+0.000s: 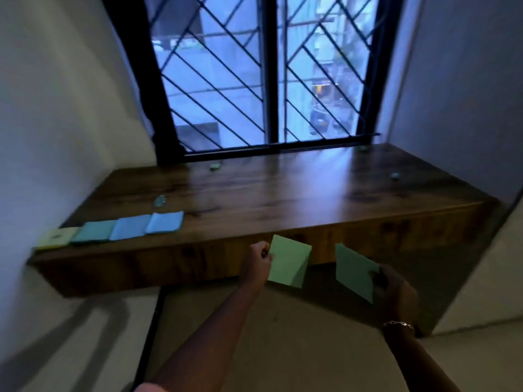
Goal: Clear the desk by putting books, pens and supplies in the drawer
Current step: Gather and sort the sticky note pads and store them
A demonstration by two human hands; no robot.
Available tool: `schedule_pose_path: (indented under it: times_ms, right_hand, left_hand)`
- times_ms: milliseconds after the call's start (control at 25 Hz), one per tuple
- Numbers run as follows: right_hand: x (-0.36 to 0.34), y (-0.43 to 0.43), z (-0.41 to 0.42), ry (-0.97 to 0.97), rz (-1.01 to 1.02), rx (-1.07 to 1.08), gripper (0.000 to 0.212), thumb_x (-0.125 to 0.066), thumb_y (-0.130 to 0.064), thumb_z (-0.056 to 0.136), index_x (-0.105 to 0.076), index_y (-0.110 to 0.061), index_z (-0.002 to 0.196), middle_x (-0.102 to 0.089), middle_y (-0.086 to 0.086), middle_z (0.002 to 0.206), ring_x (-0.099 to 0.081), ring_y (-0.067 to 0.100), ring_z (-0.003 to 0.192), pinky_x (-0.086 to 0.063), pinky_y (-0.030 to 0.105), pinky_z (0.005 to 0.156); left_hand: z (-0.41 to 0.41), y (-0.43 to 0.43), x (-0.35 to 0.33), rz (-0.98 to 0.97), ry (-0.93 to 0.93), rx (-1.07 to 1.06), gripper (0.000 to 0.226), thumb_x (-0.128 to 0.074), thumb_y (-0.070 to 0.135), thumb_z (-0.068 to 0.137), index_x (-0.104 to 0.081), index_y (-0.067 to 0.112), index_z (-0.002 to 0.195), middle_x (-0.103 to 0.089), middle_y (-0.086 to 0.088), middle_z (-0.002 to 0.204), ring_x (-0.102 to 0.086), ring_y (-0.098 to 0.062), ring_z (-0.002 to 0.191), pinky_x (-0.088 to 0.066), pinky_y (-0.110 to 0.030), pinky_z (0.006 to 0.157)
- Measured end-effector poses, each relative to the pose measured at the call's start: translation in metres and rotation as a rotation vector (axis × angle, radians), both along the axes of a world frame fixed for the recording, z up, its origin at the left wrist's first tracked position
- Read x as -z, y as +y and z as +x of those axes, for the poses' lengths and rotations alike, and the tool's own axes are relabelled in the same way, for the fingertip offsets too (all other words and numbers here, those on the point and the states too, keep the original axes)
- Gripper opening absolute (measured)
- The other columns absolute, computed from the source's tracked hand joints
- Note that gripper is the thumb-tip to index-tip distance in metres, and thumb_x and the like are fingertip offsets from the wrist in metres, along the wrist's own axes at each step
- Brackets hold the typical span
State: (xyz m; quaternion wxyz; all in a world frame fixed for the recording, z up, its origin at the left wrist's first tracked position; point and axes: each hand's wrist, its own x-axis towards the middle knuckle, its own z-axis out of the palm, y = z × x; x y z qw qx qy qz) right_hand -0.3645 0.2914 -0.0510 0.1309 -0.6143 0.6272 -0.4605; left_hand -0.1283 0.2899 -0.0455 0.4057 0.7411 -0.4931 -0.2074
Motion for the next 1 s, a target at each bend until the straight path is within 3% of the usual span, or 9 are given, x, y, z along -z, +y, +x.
schedule_pose_path:
  times_ms: [120, 200, 440, 560, 760, 800, 880, 920, 1000]
  right_hand:
    - [-0.006, -0.037, 0.063, -0.102, 0.079, -0.094, 0.036, -0.052, -0.020, 0.077, -0.067, 0.006, 0.096, -0.068, 0.028, 0.087, -0.065, 0.040, 0.084, -0.040, 0.033, 0.067]
    - [-0.008, -0.061, 0.097, -0.150, 0.139, -0.161, 0.018, -0.061, -0.003, 0.081, -0.067, 0.005, 0.096, -0.069, 0.026, 0.089, -0.065, 0.037, 0.085, -0.043, 0.035, 0.068]
    - [0.009, -0.143, 0.197, -0.295, 0.266, -0.335, 0.021, -0.065, 0.009, 0.075, -0.066, 0.011, 0.096, -0.067, 0.032, 0.093, -0.064, 0.034, 0.087, -0.051, 0.030, 0.066]
    - [0.015, -0.177, 0.239, -0.366, 0.392, -0.383, 0.021, -0.066, 0.002, 0.078, -0.067, 0.004, 0.099, -0.068, 0.028, 0.096, -0.066, 0.039, 0.087, -0.054, 0.053, 0.078]
    - [0.007, -0.224, 0.298, -0.402, 0.582, -0.516, 0.025, -0.066, 0.003, 0.079, -0.063, 0.007, 0.103, -0.065, 0.026, 0.099, -0.064, 0.043, 0.091, -0.053, 0.058, 0.079]
    - [0.006, -0.229, 0.303, -0.311, 0.569, -0.543, 0.028, -0.066, -0.001, 0.080, -0.062, 0.006, 0.107, -0.065, 0.025, 0.103, -0.064, 0.041, 0.094, -0.052, 0.055, 0.081]
    - [0.004, -0.232, 0.306, 0.152, 0.436, -0.580, 0.040, -0.062, -0.015, 0.086, -0.054, -0.002, 0.123, -0.057, 0.021, 0.124, -0.059, 0.036, 0.107, -0.050, 0.045, 0.089]
    - [0.003, -0.228, 0.306, 0.385, 0.301, -0.609, 0.046, -0.057, -0.021, 0.089, -0.046, -0.007, 0.132, -0.049, 0.016, 0.136, -0.055, 0.034, 0.113, -0.049, 0.041, 0.091]
    - [0.013, -0.216, 0.303, 0.647, -0.045, -0.761, 0.045, -0.044, -0.033, 0.093, -0.041, -0.014, 0.134, -0.048, 0.007, 0.138, -0.059, 0.028, 0.112, -0.052, 0.034, 0.086]
  left_hand:
    - [0.065, -0.006, -0.011, 0.000, -0.027, -0.157, 0.022, -0.059, 0.002, 0.087, -0.063, -0.004, 0.107, -0.065, -0.015, 0.104, -0.057, -0.018, 0.090, -0.039, -0.023, 0.068]
    - [0.102, -0.010, -0.012, -0.008, -0.016, -0.246, 0.028, -0.061, 0.004, 0.086, -0.061, -0.003, 0.114, -0.065, -0.017, 0.113, -0.060, -0.027, 0.105, -0.045, -0.030, 0.083]
    - [0.192, -0.028, -0.011, 0.008, -0.021, -0.441, 0.037, -0.064, 0.008, 0.085, -0.058, -0.002, 0.120, -0.061, -0.017, 0.123, -0.056, -0.030, 0.114, -0.044, -0.033, 0.092]
    - [0.221, -0.048, -0.012, 0.021, -0.043, -0.487, 0.034, -0.065, 0.009, 0.084, -0.061, -0.002, 0.116, -0.063, -0.016, 0.120, -0.058, -0.028, 0.113, -0.044, -0.030, 0.091]
    - [0.259, -0.098, -0.018, 0.177, -0.061, -0.521, 0.036, -0.062, 0.018, 0.088, -0.059, 0.007, 0.122, -0.061, -0.012, 0.125, -0.054, -0.027, 0.117, -0.043, -0.031, 0.091]
    - [0.262, -0.106, -0.016, 0.223, -0.173, -0.525, 0.036, -0.059, 0.021, 0.090, -0.057, 0.009, 0.123, -0.059, -0.010, 0.127, -0.052, -0.027, 0.120, -0.043, -0.033, 0.092]
    - [0.256, -0.111, -0.012, 0.217, -0.495, -0.474, 0.036, -0.051, 0.026, 0.093, -0.052, 0.013, 0.127, -0.053, -0.007, 0.131, -0.046, -0.026, 0.123, -0.041, -0.035, 0.095]
    - [0.252, -0.110, -0.004, 0.161, -0.637, -0.398, 0.037, -0.048, 0.028, 0.093, -0.054, 0.014, 0.126, -0.055, -0.005, 0.129, -0.048, -0.025, 0.122, -0.042, -0.035, 0.095]
    - [0.242, -0.103, 0.020, 0.110, -0.753, -0.217, 0.044, -0.038, 0.041, 0.090, -0.068, 0.016, 0.110, -0.067, -0.001, 0.113, -0.062, -0.022, 0.110, -0.052, -0.032, 0.086]
